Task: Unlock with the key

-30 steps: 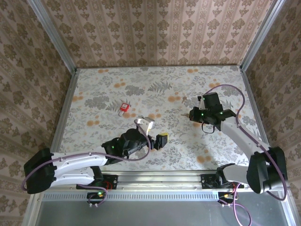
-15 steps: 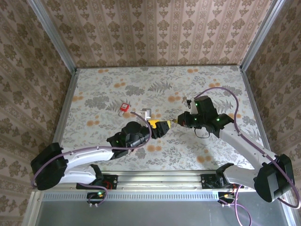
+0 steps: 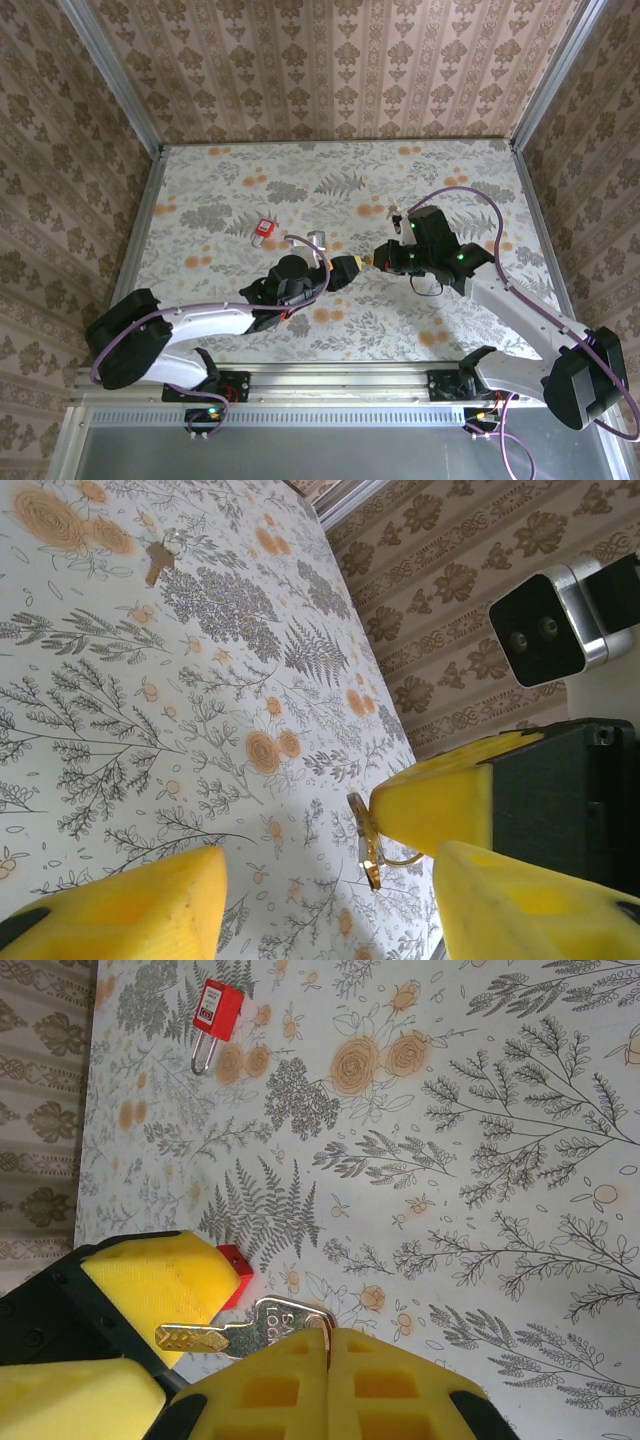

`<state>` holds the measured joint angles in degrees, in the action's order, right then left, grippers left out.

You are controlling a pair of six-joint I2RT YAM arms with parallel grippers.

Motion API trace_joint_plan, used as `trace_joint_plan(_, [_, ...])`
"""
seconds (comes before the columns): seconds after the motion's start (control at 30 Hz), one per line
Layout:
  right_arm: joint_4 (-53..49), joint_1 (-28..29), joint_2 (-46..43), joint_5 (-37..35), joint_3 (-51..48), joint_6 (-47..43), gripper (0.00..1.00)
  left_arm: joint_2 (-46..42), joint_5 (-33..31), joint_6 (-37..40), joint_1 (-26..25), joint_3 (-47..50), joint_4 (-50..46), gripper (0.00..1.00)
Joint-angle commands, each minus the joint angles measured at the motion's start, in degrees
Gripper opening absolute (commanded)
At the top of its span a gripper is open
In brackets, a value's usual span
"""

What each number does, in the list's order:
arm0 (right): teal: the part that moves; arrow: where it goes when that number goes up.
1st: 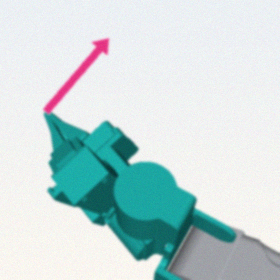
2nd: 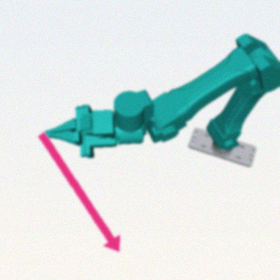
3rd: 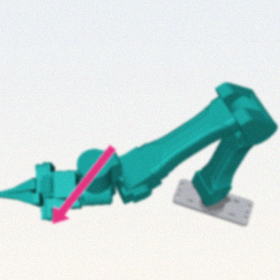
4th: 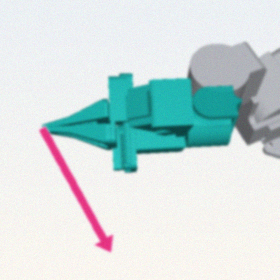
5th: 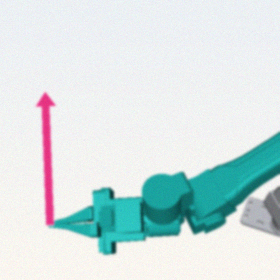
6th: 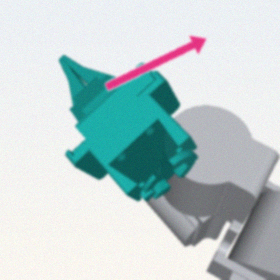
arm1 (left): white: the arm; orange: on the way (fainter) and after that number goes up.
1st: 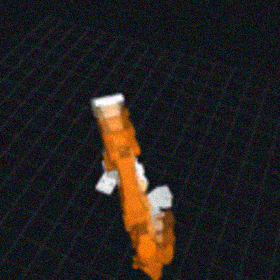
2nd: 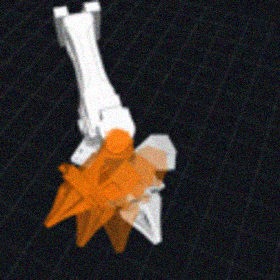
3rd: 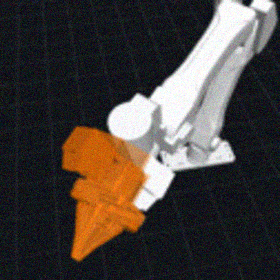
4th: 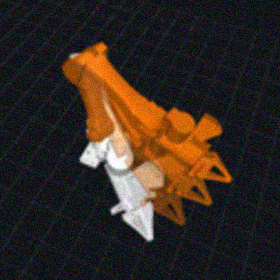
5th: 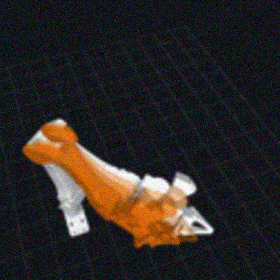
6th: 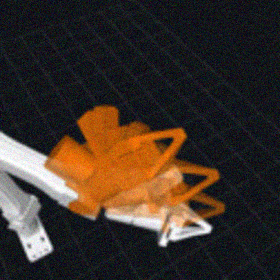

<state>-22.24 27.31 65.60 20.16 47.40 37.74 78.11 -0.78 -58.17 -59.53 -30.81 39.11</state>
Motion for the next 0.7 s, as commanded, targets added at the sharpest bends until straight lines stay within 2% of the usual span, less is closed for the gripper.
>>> trace_joint_plan(0.0, [0.79,0.72,-0.13,-0.55,0.42,0.06,0.0,0.94,1.47,-1.41,0.55,-1.61,2.95,0.54])
trace_joint_plan(0.37, [0.36,1.34,-0.13,-0.7,0.36,-1.0,0.0,2.57,1.96,-1.95,1.38,-2.33,3.02,0.43])
trace_joint_plan(0.57, [0.27,1.78,-0.21,-0.95,0.06,-1.04,0.0,2.99,2.01,-2.03,1.41,-2.28,3.22,0.32])
trace_joint_plan(0.67, [0.35,1.96,-0.31,-1.08,-0.02,-1.09,0.0,3.34,2.33,-2.03,1.4,-2.24,3.63,0.23])
